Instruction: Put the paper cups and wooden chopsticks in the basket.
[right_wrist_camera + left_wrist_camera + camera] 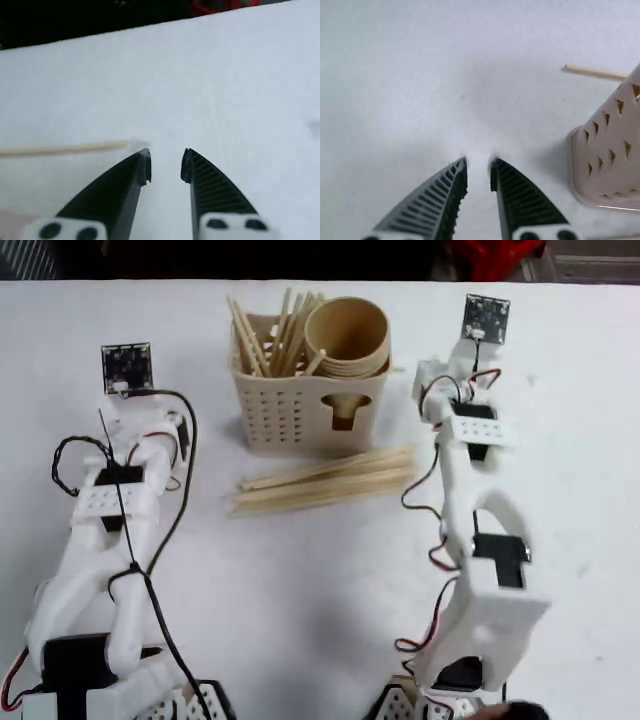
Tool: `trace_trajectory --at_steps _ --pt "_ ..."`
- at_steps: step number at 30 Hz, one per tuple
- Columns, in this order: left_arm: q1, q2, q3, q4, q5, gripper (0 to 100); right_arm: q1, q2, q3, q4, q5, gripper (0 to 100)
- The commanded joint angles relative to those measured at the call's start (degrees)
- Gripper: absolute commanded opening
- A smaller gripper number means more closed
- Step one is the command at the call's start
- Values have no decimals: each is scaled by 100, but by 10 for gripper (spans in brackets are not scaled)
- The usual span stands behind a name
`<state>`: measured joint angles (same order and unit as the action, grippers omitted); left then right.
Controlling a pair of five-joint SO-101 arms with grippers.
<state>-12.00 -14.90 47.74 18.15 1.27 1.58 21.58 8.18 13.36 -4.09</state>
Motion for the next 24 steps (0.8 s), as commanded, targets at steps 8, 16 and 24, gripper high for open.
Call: trace_trajectory --at_steps 8,16,24 --pt "92 -198 -9 -167 -62 95 -303 1771 -1864 -479 -132 116" --pt "92 -198 -9 -167 -62 95 -312 2949 -3279 -418 -141 113" --pt "92 -198 -9 -167 -62 95 -268 2835 -3560 1112 -26 115"
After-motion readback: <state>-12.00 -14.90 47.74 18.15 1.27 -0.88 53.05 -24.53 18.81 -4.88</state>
